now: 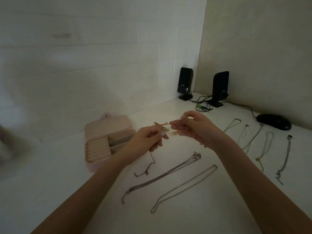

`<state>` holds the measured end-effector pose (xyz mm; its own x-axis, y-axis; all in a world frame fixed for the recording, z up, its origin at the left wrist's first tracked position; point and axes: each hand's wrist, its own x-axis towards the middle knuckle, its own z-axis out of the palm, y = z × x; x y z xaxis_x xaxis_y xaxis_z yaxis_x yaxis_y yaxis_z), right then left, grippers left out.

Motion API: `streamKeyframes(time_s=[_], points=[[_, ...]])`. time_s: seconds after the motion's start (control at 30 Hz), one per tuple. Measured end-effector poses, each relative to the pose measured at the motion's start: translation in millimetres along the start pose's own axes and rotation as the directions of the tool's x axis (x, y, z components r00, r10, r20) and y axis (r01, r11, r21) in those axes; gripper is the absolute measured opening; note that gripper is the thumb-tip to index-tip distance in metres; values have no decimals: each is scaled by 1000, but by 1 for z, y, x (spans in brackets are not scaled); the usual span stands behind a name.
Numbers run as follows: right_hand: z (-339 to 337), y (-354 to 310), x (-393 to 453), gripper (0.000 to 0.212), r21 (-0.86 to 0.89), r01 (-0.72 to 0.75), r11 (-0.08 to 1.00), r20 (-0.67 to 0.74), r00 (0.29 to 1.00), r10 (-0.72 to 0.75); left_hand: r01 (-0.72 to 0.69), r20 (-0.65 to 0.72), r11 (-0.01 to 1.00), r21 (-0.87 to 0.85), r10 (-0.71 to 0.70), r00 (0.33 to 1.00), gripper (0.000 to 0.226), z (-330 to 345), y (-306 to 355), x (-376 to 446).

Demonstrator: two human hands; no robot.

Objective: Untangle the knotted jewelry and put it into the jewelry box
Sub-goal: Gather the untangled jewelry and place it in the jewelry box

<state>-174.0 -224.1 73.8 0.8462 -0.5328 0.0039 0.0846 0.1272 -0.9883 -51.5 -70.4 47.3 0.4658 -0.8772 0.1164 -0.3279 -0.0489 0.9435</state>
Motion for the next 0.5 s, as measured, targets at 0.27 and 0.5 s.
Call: streamKeyframes(time_s=[0.27, 0.5], points=[[22, -23, 30, 4, -112, 124, 986, 71, 991, -116, -97, -289, 969, 227, 162, 944, 25, -62, 24, 6], [53, -36, 50, 5, 16, 148, 989, 194, 970, -148, -79, -307, 980, 185, 134, 942, 12, -83, 31, 6]])
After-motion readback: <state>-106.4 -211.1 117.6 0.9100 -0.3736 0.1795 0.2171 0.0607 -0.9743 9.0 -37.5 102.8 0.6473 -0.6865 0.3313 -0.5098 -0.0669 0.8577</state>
